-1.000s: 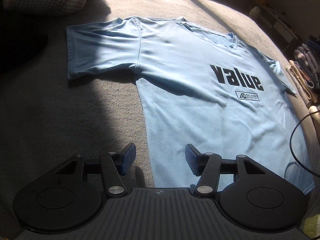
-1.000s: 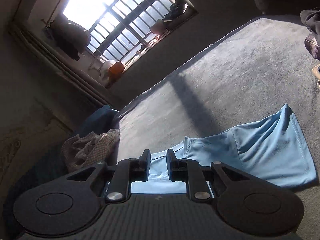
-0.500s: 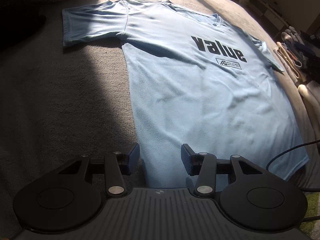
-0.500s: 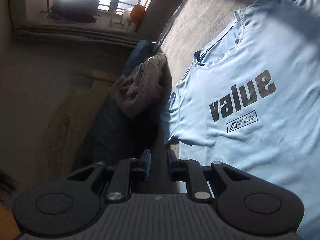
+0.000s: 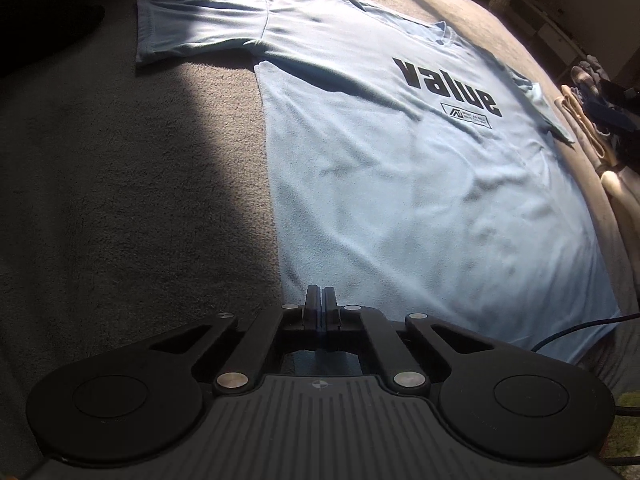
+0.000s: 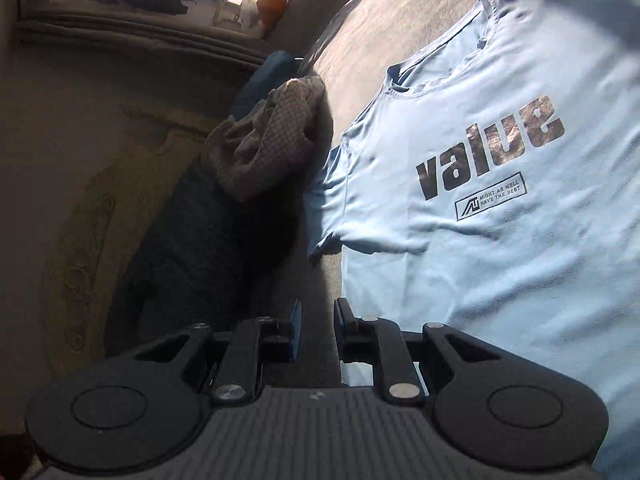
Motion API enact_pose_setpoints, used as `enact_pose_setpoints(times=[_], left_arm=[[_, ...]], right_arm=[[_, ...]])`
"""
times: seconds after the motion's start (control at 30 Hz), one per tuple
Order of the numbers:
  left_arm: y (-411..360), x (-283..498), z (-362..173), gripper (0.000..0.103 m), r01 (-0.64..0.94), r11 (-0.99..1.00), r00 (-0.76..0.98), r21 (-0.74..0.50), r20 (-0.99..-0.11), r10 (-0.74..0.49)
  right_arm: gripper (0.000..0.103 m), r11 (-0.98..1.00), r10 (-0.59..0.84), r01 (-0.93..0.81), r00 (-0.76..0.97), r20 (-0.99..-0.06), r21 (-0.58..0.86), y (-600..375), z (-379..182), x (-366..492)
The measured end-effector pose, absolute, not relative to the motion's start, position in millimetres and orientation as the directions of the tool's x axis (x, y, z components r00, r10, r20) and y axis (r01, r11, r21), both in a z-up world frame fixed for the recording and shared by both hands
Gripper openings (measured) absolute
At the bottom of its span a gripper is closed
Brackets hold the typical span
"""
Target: Fold clothes
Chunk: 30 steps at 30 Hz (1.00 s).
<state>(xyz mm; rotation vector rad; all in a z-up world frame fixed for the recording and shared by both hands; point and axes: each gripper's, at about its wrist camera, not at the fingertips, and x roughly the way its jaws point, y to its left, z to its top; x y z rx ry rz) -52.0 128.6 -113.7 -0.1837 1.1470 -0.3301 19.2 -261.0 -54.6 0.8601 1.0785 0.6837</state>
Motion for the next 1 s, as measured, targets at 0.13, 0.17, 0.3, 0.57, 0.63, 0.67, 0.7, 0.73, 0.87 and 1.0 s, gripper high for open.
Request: enact_pose_setpoints(times=[0.13,0.17,0.3,0.57,0.63,0.67,0.7,0.73,0.87,1.0], left_arm=[[131,-60,-112,0.011,0.18,0.917,0.325,-0.355,-0.859,-0.396],[132,-63,-112,0.018,0.185,0.917,0.316,-0.354,-0.862,-0.397],[132,-75,-115,0.03,0.209,0.923,0.271,-0.322,-0.888,-0.371],[125,-91,-127,0.032,0.232,0.919,0.157,-0.318,-0.92,-0.358],[129,-91,-128,0.032,0.199,0.925,0.16,-0.323,-0.921,-0.355],[132,-92,-130,0.032,0.183,0.927,0.159,-0.326,-0.921,-0.355],[134,-92,-131,0.032,0.168,0.929,0.159,-0.33,-0.921,-0.356],[135,-92,-132,0.032,0.156,0.93,0.158,-0.334,-0.921,-0.357],[134,-92,-136,0.032,0.126,0.928,0.141,-0.35,-0.92,-0.366],[130,-91,-136,0.031,0.126,0.931,0.124,-0.343,-0.926,-0.358]], right_arm=[[0.019,0.499,0.822,-0.054,0.346,-0.453,0.865,-285,-57,11],[0.019,0.487,0.828,-0.049,0.344,-0.443,0.872,-295,-58,7],[0.019,0.499,0.791,0.045,0.385,-0.476,0.865,-347,-68,-20],[0.019,0.691,0.427,0.356,0.501,-0.753,0.629,-450,-102,-93],[0.021,0.727,0.335,0.391,0.515,-0.789,0.564,-465,-105,-106],[0.023,0.741,0.306,0.401,0.513,-0.802,0.539,-472,-108,-111],[0.026,0.746,0.293,0.407,0.508,-0.81,0.526,-476,-112,-114],[0.026,0.75,0.285,0.414,0.502,-0.817,0.516,-480,-116,-117],[0.028,0.732,0.381,0.389,0.446,-0.81,0.559,-482,-135,-121],[0.026,0.745,0.424,0.364,0.39,-0.817,0.56,-473,-141,-124]])
